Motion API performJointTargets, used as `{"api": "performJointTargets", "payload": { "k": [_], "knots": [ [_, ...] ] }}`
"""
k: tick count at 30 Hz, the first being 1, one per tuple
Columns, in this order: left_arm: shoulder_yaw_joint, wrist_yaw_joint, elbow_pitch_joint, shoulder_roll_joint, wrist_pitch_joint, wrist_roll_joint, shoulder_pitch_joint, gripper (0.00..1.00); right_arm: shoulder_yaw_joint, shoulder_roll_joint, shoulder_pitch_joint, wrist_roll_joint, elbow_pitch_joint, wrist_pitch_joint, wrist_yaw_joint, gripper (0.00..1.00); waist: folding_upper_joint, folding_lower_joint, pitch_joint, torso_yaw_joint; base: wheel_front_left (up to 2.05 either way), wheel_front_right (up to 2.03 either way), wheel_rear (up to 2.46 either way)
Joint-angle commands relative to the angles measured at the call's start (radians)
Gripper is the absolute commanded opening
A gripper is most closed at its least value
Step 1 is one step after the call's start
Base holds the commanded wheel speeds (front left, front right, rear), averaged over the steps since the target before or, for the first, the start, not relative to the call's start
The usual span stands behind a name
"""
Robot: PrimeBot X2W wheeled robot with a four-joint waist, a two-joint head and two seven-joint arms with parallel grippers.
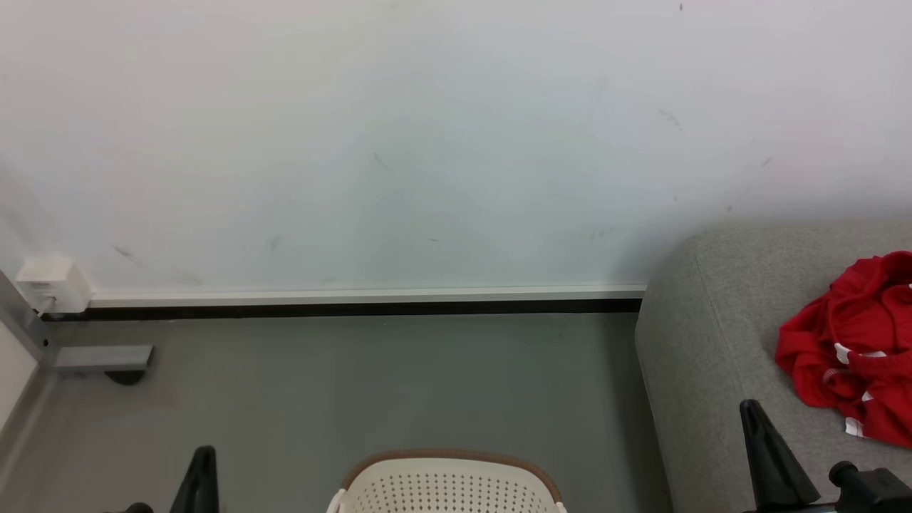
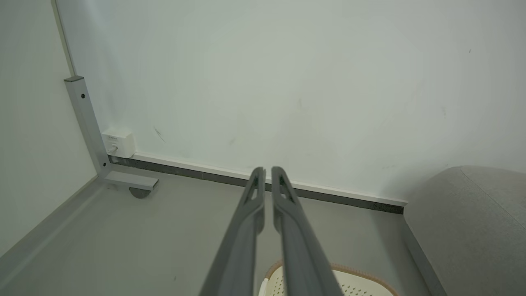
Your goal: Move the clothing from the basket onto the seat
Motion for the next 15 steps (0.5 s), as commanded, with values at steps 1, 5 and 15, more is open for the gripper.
{"api": "performJointTargets", "payload": {
  "k": [1,5,15],
  "knots": [
    [0.009,-0.001,0.005,0.001,0.015,-0.030,-0.013,0.00,-0.006,0.000,-0.005,0.030,-0.003,0.007,0.000,0.00,0.0000,0.0000,0.001,0.000,0.00,0.00,0.00],
    [0.014,-0.004,0.008,0.000,0.042,-0.109,-0.025,0.00,-0.019,0.004,-0.009,0.101,-0.003,0.028,0.000,0.00,0.0000,0.0000,0.003,0.000,0.00,0.00,0.00],
    [0.005,-0.009,-0.002,-0.002,0.078,-0.276,-0.035,0.00,-0.046,0.014,-0.019,0.246,-0.002,0.070,0.000,0.00,0.0000,0.0000,0.007,0.001,0.00,0.00,0.00]
  ]
}}
